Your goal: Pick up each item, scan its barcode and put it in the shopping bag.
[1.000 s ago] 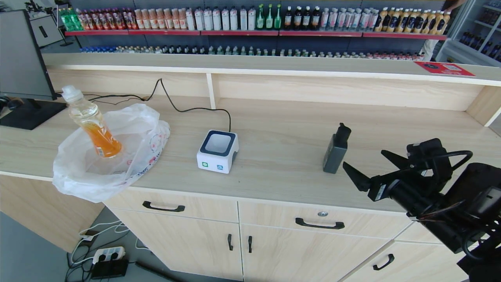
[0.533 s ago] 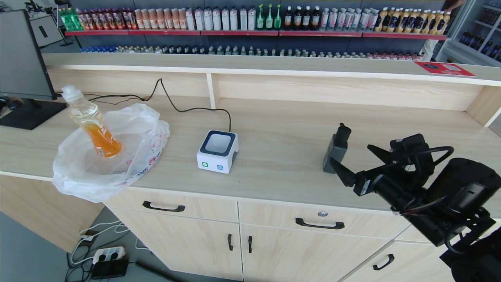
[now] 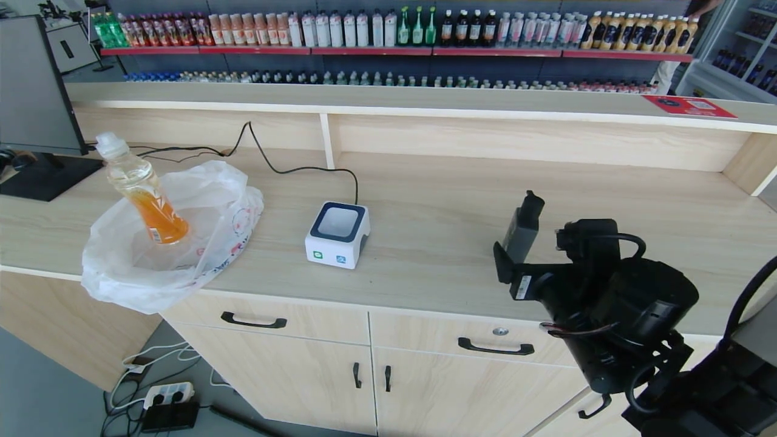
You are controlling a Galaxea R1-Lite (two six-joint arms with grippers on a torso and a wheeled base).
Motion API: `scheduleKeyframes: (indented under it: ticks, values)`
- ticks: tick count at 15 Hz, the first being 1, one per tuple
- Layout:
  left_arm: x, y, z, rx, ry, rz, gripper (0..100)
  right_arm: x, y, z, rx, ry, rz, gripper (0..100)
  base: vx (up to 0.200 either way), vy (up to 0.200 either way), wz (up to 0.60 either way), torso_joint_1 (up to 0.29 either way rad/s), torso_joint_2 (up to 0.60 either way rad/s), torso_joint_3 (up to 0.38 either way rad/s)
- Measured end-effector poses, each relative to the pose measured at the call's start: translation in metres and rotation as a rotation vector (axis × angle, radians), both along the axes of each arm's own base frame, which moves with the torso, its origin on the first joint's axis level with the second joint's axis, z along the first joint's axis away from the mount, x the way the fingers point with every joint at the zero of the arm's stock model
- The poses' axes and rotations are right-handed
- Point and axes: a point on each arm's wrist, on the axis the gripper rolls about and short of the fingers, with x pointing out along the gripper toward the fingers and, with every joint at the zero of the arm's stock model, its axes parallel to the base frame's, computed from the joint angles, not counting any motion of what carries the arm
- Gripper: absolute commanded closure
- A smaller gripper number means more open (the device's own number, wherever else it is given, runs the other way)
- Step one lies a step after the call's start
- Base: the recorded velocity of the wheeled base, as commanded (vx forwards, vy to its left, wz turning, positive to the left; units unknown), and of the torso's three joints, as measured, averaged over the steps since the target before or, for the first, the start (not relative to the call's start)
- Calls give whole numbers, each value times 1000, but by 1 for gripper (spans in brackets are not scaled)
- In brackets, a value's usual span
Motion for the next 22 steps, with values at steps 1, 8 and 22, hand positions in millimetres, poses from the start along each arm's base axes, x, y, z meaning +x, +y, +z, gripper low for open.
scheduleKeyframes:
  ticks: [1, 8, 22]
  values:
    - [0, 0, 0, 0, 0, 0, 0, 3, 5, 0, 13, -6, -25, 0, 0, 0, 0, 0, 0, 0]
    - [0, 0, 0, -1, 0, 0, 0, 29, 16, -4, 38, -30, -85, 0, 0, 0, 0, 0, 0, 0]
    - [0, 0, 0, 1, -3, -1, 0, 80, -7, -25, 79, -44, -132, 0, 0, 0, 0, 0, 0, 0]
